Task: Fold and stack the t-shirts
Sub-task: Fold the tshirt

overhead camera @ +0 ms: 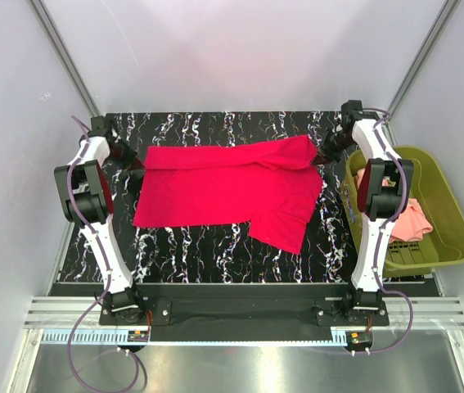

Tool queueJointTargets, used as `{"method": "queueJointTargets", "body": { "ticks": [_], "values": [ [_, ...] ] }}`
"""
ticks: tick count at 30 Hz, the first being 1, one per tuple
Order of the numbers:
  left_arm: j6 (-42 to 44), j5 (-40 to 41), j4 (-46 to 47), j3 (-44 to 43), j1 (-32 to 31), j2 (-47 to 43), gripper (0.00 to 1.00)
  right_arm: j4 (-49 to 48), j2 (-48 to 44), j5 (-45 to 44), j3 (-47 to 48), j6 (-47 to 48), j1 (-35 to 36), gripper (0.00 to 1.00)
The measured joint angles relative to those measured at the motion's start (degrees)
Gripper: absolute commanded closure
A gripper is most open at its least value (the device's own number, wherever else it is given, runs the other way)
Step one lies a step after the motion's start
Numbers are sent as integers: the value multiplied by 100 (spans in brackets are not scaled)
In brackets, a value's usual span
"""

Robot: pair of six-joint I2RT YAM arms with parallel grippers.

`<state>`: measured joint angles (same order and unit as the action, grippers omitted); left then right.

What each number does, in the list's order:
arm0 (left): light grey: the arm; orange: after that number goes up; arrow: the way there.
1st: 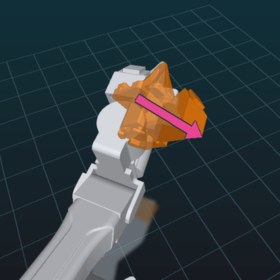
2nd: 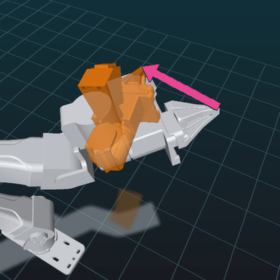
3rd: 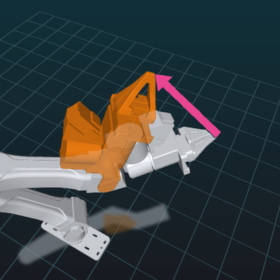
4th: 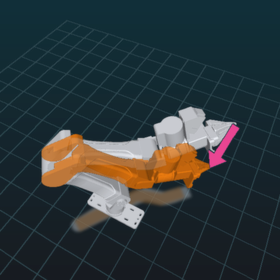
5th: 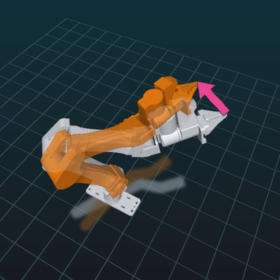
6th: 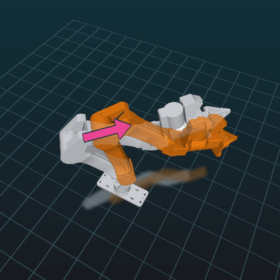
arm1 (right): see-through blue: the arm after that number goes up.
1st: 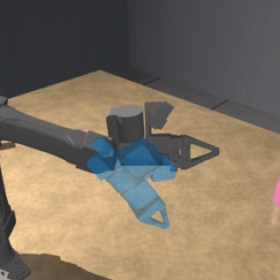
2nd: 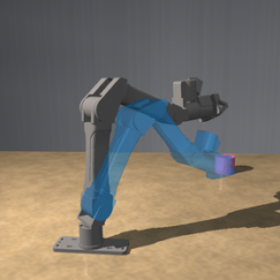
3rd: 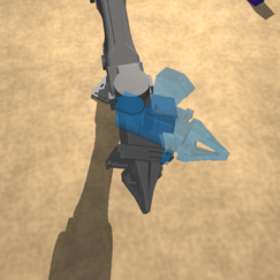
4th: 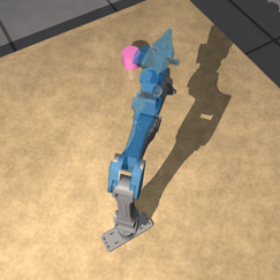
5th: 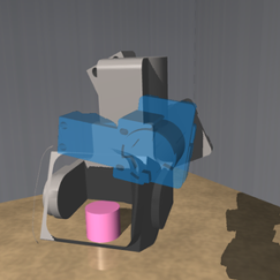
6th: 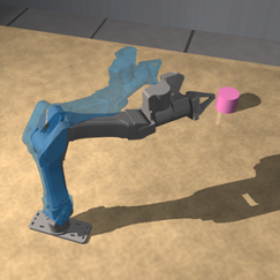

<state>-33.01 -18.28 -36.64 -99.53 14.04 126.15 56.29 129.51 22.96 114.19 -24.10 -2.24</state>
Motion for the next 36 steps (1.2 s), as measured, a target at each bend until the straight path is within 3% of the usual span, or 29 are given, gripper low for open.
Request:
{"method": "queueJointTargets", "body": {
  "ticks": [8, 12, 15, 17, 18, 22, 27, 33, 36],
  "values": [
    [28, 55, -63, 76, 0, -4, 100, 17, 157, -83, -46, 15, 33, 93],
    [109, 105, -116, 107, 0, -11, 69, 68, 251, -227, -44, 37, 52, 81],
    [181, 236, -120, 177, 0, -70, 52, 98, 271, -413, -28, 85, 76, 63],
    [201, 328, -114, 258, -13, -203, 50, 101, 271, -570, 81, 129, 103, 54],
    [208, 380, -109, 282, -31, -295, 50, 107, 273, -616, 162, 144, 114, 53],
    [245, 487, 190, 293, -133, -693, 67, 164, 546, -745, 1154, 155, 151, 52],
    [50, 256, 868, 203, -411, -710, 81, 28, 1357, -726, 2791, 44, 175, 59],
    [-516, -127, 1506, 127, -603, -48, 86, -824, 1694, -461, 2546, -334, 310, 76],
    [-763, -177, 1637, 160, -601, 170, 86, -1217, 1856, -264, 2426, -514, 361, 77]
  ]
}}
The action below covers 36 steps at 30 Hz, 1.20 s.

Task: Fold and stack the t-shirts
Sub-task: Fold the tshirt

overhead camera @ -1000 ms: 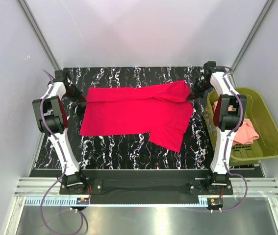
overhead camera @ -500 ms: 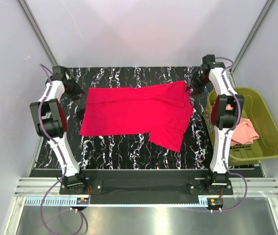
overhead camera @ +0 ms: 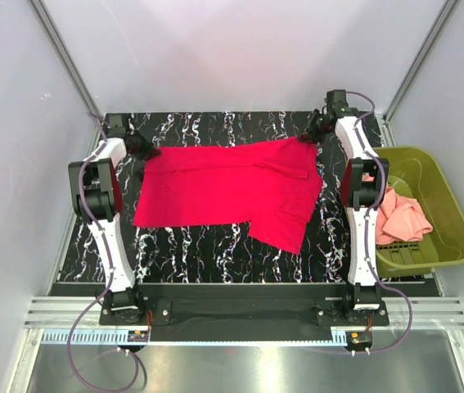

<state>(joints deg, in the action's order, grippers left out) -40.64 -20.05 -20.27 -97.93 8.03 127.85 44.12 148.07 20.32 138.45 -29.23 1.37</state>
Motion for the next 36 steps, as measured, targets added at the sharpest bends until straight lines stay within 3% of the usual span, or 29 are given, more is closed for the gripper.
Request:
{"method": "queueJointTargets", "body": {
  "ticks": [7, 13, 16, 20, 22, 31, 36],
  "values": [
    [-494, -98, 90, -280, 31, 542, 86, -605, 546, -2, 109, -372, 39, 78],
    [-809, -205, 33, -981, 90, 1016, 85, -734, 1008, -81, 793, -645, 11, 78],
    [-828, -212, -28, -1370, 133, 1255, 80, -822, 1012, -118, 1060, -785, 9, 76],
    [-627, -208, -105, -1508, 142, 1281, 62, -1051, 1012, -7, 1274, -907, 7, 72],
    [-468, -179, -120, -1491, 125, 1213, 58, -1054, 994, 63, 1318, -938, 7, 69],
    [498, 584, -634, -765, -671, -520, 51, -155, 544, -33, 1034, -358, -48, 49],
    [411, 708, -223, -313, -1716, -1464, 67, 619, -391, -223, 503, 221, -9, 46]
  ]
}}
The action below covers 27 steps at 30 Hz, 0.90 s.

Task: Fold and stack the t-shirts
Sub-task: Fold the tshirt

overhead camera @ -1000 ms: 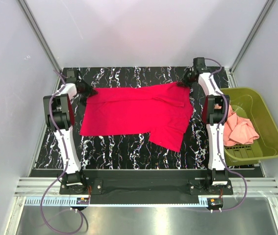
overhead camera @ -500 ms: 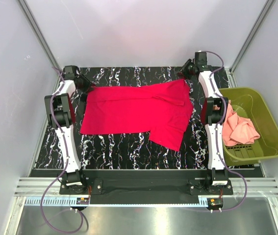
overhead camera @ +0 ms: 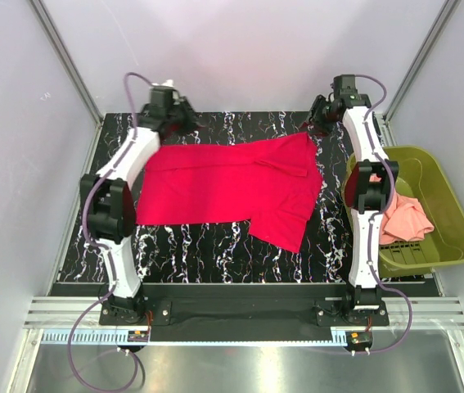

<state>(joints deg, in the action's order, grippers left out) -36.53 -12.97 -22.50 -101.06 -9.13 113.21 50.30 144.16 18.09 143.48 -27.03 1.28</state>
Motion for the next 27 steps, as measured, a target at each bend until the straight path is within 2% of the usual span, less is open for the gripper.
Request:
{"method": "queueJointTargets", "body": {
  "ticks": [2, 6, 9, 11, 16, 27],
  "values": [
    [-162, 44, 203, 66, -476, -44, 76, 197, -514, -74, -435, 201, 68, 47],
    [-638, 149, 433, 212, -1311, 203, 84, 83, -1687, -44, -1921, 372, 291, 53],
    [-1049, 280, 601, 201, -1803, 658, 88, 22, -2063, 22, -2625, 391, 413, 61],
    [-1257, 337, 643, 160, -2017, 975, 90, -33, -2074, 87, -2874, 391, 426, 62],
    [-1768, 496, 697, -26, -2352, 1668, 90, -72, -1884, 83, -3082, 389, 391, 62],
    [-2559, 754, 1266, -420, -2446, 2205, 89, -166, -1797, 94, -3060, 348, 382, 62]
  ]
}}
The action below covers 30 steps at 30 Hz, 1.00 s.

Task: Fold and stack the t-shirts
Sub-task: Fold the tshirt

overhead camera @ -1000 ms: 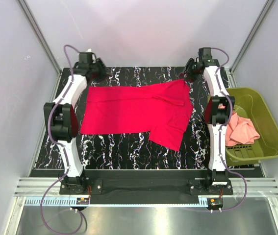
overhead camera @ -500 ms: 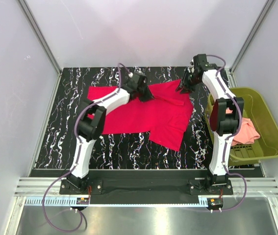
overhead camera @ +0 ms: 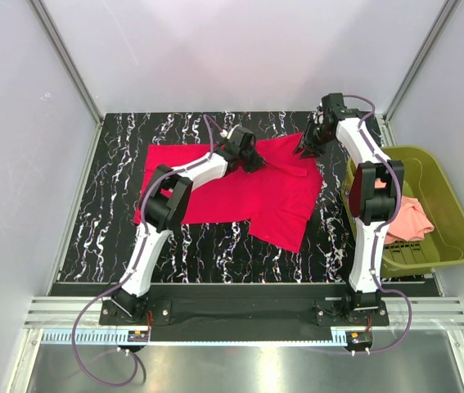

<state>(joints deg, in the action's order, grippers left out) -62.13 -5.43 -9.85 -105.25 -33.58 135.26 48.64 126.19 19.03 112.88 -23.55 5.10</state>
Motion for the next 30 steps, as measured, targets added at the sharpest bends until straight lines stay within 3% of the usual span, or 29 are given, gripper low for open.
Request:
{"method": "queueJointTargets", "body": {
  "ticks": [21, 26, 30],
  "values": [
    [-542, 0, 313, -634, -15, 730, 81, -249, 52, 11, -74, -22, -79, 63],
    [-546, -4, 315, -684, -17, 776, 75, -258, 52, 13, -87, -28, -81, 64],
    [-546, -15, 339, -756, -33, 839, 77, -315, 52, 13, -162, -28, -85, 65]
  ]
}}
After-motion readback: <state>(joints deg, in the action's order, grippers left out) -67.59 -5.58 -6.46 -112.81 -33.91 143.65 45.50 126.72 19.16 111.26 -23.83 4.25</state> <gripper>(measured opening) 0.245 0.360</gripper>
